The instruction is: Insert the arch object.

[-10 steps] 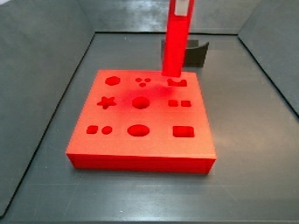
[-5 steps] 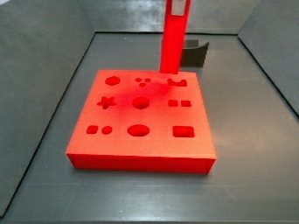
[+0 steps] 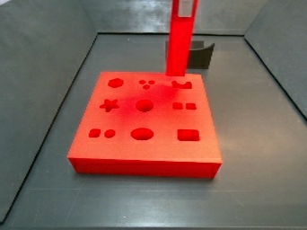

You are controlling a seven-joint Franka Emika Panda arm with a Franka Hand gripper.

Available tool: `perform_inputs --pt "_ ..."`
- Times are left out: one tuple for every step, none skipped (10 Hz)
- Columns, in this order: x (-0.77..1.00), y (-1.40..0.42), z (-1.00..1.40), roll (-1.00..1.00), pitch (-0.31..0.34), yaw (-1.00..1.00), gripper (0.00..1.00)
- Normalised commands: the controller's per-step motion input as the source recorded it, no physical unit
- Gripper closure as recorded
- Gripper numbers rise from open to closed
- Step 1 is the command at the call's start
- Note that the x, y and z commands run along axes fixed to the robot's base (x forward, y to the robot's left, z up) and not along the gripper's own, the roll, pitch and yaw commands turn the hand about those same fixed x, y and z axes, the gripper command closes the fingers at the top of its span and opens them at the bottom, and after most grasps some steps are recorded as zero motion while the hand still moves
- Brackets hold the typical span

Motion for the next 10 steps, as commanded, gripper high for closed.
perform_inputs --pt "0.23 0.0 0.0 0.02 0.026 0.5 1.0" --pt "0.12 -0.1 0.0 0.0 0.016 0.36 1.0" --pt "0.11 -0.08 0.0 0.0 0.009 0.35 1.0" --pt "0.04 -0.08 0.0 0.0 0.004 0.35 1.0" --pt "0.0 -0.16 0.0 0.06 0.0 0.1 1.0" --pt "0.03 -0.15 -0.07 0.15 0.0 -0.15 1.0" --pt "0.15 -0.09 -0.08 0.12 0.0 -0.31 1.0" --pt "0.14 -0.07 -0.06 0.07 0.0 -0.32 1.0" --pt "0.17 -0.02 -0.07 0.05 0.0 -0.36 1.0" --pt "0.0 0.0 -0.02 0.01 0.0 -0.15 1.0"
